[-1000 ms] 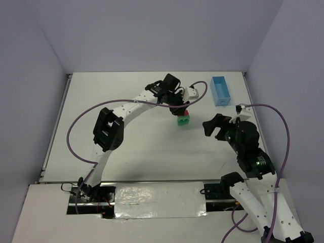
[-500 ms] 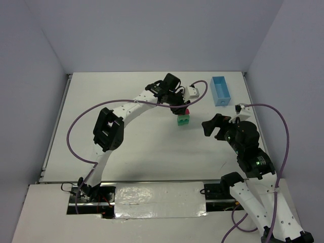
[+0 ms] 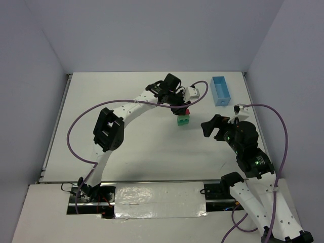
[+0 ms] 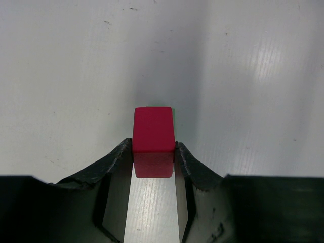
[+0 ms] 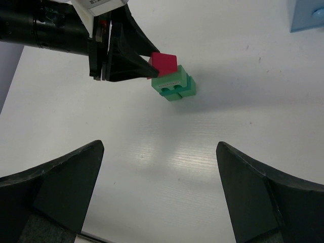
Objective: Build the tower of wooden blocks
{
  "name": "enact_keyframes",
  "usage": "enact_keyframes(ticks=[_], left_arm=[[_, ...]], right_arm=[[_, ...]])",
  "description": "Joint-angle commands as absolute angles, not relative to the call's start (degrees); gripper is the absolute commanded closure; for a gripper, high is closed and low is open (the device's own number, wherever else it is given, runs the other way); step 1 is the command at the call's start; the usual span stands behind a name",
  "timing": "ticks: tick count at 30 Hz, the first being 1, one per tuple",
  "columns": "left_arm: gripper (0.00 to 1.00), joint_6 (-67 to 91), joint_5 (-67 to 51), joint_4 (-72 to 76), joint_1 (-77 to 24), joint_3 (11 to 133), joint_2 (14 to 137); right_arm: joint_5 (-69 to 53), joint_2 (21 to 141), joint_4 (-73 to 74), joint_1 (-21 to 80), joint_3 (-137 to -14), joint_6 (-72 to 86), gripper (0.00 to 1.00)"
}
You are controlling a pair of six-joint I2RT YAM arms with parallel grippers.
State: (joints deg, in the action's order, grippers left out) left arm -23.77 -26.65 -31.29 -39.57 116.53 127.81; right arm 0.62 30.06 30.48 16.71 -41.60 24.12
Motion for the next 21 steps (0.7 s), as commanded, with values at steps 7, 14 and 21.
enact_keyframes(ticks=[7,14,21], left_arm=[[0.59,-24.34,-27.69,-30.94,-40.08,117.07,128.85],[0.58,-24.52,-27.86,-31.38,-40.08,117.16,128.85],[0.56,-24.79,-28.04,-31.9,-40.17,117.16,129.29]], right_arm=[[0.26,29.8,27.6,16.35,-41.4,22.94,0.0],[0.35,29.62,27.51,16.35,-41.31,22.85,0.0],[0.26,29.71,27.33,16.44,-41.31,22.76,0.0]])
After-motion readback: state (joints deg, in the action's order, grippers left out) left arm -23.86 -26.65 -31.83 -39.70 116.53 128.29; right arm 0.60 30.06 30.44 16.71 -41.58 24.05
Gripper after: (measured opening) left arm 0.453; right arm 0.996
